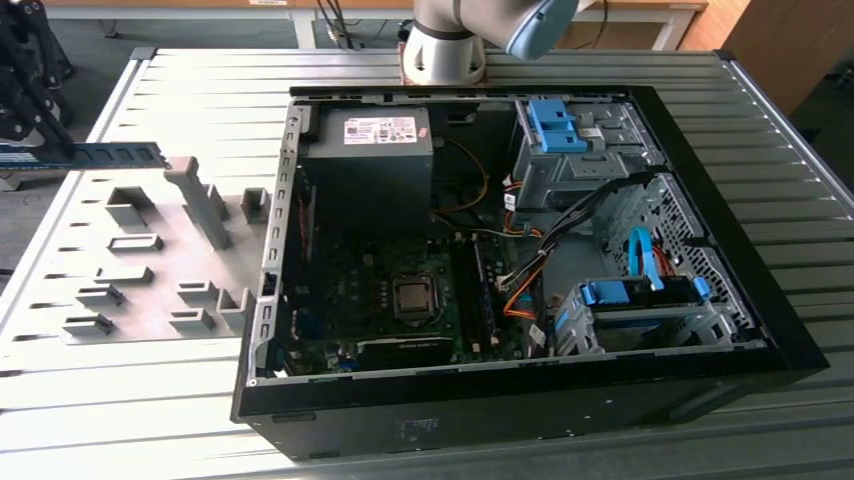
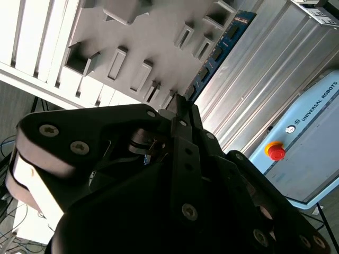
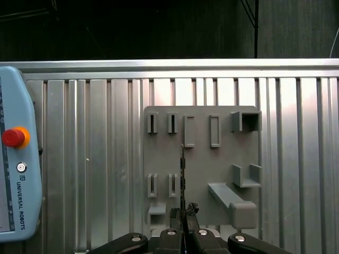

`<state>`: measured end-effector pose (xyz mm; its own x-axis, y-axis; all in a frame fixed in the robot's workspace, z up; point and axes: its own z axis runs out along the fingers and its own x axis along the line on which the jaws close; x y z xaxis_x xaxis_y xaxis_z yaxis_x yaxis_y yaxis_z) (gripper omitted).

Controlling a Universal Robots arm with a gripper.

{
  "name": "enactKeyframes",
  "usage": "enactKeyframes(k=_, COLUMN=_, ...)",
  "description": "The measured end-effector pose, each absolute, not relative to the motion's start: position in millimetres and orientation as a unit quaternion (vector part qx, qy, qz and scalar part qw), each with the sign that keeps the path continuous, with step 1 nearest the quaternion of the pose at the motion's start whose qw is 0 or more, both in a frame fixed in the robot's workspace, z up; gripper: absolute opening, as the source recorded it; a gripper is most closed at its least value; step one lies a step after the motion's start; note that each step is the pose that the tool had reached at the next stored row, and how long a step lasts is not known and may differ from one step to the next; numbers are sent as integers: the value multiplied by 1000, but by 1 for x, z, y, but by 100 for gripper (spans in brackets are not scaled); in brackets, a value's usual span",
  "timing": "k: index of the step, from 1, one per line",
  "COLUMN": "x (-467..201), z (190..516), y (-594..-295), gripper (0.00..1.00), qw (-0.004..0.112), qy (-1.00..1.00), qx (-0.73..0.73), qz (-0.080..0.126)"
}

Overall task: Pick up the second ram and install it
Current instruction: 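Pick up the second ram and move it above second insertion slot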

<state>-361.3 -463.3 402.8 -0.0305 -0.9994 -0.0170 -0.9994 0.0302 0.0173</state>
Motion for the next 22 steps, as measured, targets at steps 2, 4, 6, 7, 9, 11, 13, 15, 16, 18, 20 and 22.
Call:
enactKeyframes(k=2, x=-361, z=403, y=-463, gripper=14, qw=0, qy=718, qx=-696, qz=12)
enactKeyframes(k=4, x=-360, z=403, y=-463, gripper=14, qw=0, qy=718, qx=-696, qz=12)
enactKeyframes(k=6, x=-360, z=403, y=-463, gripper=14, qw=0, qy=718, qx=-696, qz=12)
enactKeyframes(k=7, x=-360, z=403, y=-463, gripper=14, qw=0, qy=718, qx=-696, qz=12)
enactKeyframes(k=9, x=-359, z=403, y=-463, gripper=14, qw=0, qy=718, qx=-696, qz=12)
enactKeyframes(k=11, x=-359, z=403, y=-463, gripper=14, qw=0, qy=718, qx=-696, qz=12)
enactKeyframes(k=13, x=-359, z=403, y=-463, gripper=14, qw=0, qy=718, qx=-696, qz=12)
enactKeyframes(k=15, x=-358, z=403, y=-463, gripper=14, qw=0, qy=718, qx=-696, qz=12)
enactKeyframes(k=16, x=-358, z=403, y=-463, gripper=14, qw=0, qy=718, qx=-696, qz=12)
enactKeyframes(k=18, x=-358, z=403, y=-463, gripper=14, qw=0, qy=718, qx=-696, qz=12)
enactKeyframes(k=20, x=-357, z=403, y=-463, gripper=14, qw=0, qy=718, qx=-696, qz=12)
enactKeyframes(k=22, x=-357, z=403, y=-463, gripper=14, qw=0, qy=718, qx=-696, qz=12)
